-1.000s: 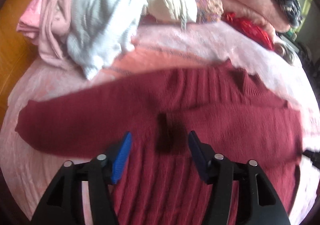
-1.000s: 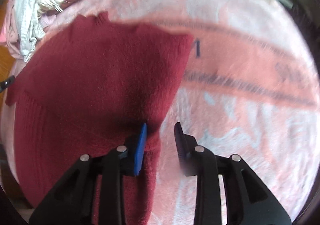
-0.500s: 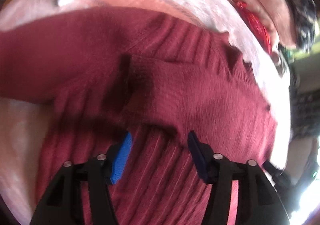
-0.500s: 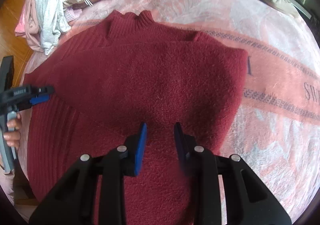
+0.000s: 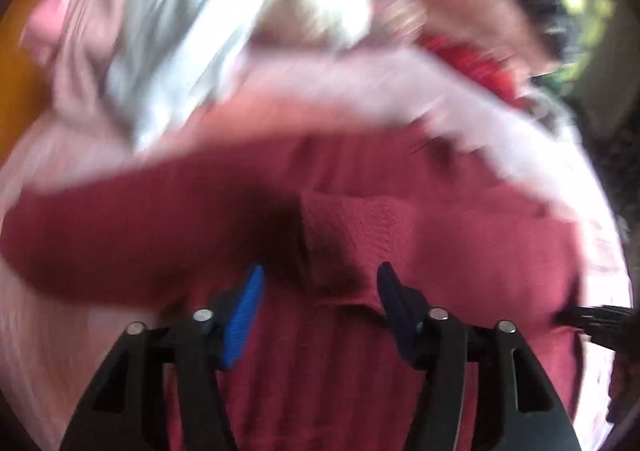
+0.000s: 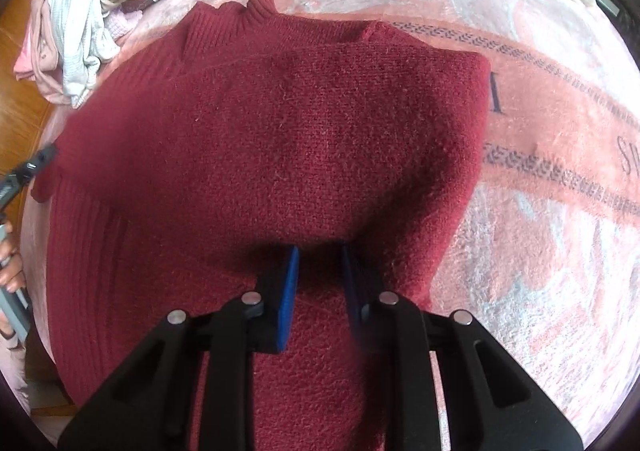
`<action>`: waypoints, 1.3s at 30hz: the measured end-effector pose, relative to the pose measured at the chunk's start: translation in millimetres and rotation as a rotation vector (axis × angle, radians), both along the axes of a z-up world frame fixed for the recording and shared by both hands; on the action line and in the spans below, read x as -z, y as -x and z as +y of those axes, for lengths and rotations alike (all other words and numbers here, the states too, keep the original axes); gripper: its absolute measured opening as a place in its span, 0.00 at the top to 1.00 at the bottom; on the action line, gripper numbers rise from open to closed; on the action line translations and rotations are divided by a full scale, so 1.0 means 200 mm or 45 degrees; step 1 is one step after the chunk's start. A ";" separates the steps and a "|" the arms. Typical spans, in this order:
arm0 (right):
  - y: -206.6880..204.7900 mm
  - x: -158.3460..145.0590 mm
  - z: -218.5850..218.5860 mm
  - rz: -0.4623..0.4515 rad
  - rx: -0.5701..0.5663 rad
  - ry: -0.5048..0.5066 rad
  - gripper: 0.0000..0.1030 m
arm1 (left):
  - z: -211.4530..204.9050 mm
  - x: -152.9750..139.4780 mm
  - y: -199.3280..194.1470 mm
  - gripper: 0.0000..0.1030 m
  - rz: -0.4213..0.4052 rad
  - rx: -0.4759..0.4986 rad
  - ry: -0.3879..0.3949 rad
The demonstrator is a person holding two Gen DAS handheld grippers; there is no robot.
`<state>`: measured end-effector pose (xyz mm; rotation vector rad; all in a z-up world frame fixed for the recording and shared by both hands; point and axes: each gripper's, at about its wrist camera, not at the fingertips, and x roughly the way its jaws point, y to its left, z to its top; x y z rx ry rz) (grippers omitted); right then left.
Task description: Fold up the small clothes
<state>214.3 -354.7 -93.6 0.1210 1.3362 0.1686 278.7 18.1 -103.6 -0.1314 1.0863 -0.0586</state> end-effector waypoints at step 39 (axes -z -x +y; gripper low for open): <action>-0.24 -0.07 0.67 -0.038 -0.057 -0.126 0.54 | 1.03 -0.08 -0.03 0.07 0.048 -0.458 -0.486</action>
